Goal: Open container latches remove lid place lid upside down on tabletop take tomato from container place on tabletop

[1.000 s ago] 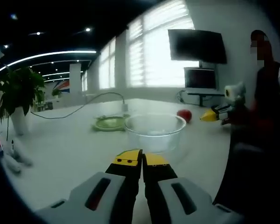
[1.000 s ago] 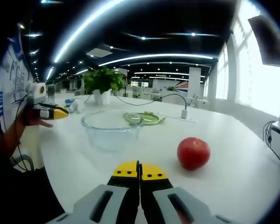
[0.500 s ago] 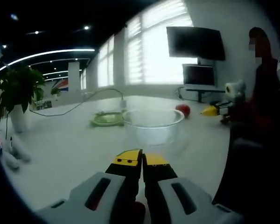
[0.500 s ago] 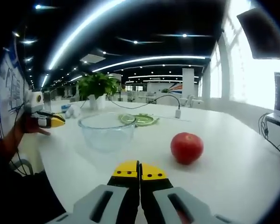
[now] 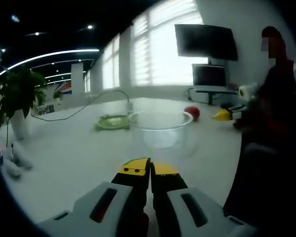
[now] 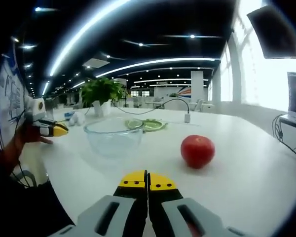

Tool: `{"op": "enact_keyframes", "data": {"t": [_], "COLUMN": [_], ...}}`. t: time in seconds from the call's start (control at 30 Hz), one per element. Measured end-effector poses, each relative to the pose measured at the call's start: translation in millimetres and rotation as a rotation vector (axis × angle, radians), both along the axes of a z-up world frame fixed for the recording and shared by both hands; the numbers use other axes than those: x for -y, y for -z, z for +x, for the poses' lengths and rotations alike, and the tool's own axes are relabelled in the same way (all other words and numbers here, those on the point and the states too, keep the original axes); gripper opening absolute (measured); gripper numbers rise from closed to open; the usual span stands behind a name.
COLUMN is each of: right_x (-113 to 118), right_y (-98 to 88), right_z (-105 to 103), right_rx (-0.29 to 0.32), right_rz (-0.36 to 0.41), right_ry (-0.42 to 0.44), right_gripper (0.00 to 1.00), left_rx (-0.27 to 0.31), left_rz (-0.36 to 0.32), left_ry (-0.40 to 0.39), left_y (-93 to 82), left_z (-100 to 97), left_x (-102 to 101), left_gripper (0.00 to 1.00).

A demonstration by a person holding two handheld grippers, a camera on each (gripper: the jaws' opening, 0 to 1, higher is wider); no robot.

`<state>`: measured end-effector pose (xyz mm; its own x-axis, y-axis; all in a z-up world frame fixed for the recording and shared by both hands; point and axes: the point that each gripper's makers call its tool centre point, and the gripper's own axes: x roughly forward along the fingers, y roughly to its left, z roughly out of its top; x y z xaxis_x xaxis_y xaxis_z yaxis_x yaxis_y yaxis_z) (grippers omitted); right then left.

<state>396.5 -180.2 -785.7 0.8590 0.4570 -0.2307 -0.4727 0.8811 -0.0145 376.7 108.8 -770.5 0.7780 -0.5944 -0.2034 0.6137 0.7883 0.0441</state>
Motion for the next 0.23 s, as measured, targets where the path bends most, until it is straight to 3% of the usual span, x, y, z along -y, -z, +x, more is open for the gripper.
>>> {"op": "enact_keyframes", "data": {"t": [0.23], "right_x": [-0.5], "right_y": [1.1], "right_z": [-0.2], "right_rx": [-0.003], "right_rz": [0.008], "right_ry": [0.002], "right_gripper": [0.0], "left_rx": [0.006], "left_rz": [-0.01], "left_ry": [0.007], "left_y": [-2.4], "left_z": [-0.8], "left_x": [2.9], "left_gripper": [0.02]}}
